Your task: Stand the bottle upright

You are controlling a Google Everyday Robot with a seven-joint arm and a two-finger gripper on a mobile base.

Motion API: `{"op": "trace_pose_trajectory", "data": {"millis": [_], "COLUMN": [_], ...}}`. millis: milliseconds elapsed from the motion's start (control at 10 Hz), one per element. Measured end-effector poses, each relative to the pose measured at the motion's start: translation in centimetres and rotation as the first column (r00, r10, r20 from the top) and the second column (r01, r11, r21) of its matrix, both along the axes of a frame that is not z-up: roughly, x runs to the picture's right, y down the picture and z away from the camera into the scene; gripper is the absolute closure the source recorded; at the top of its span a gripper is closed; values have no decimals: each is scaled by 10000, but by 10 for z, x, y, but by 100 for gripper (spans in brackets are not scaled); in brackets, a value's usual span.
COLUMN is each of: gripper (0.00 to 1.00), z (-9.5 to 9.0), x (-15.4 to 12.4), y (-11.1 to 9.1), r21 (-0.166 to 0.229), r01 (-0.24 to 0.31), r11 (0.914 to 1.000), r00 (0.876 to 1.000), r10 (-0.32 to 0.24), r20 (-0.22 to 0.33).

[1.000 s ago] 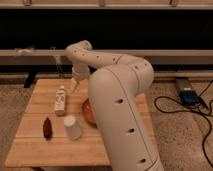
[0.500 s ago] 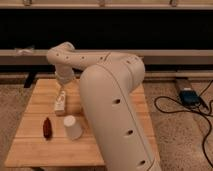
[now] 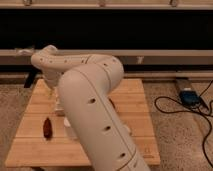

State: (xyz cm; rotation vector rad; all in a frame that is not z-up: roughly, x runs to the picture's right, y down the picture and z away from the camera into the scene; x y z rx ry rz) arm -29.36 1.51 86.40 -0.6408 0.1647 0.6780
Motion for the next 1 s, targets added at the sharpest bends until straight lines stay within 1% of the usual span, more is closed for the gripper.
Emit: {"op": "trace_pose_trajectory", "data": {"millis": [100, 300, 400, 500, 700, 800, 1000], "gripper": [20, 20, 20, 20, 20, 20, 20], "z": [5, 6, 11, 20, 48, 55, 56], "x": [-1, 1, 3, 1, 0, 1, 1], "y": [0, -1, -1, 3, 18, 21, 22], "r21": [48, 32, -81, -285, -759, -857, -884], "r01": [201, 189, 172, 155, 100, 74, 75], "r11": [9998, 9998, 9998, 9995, 9971, 9963, 9961], "r00": [9997, 9996, 9993, 9986, 9966, 9961, 9959], "r10": [-200, -189, -175, -169, -162, -149, -153], "r20": [-164, -198, -337, -506, -809, -871, -887]}}
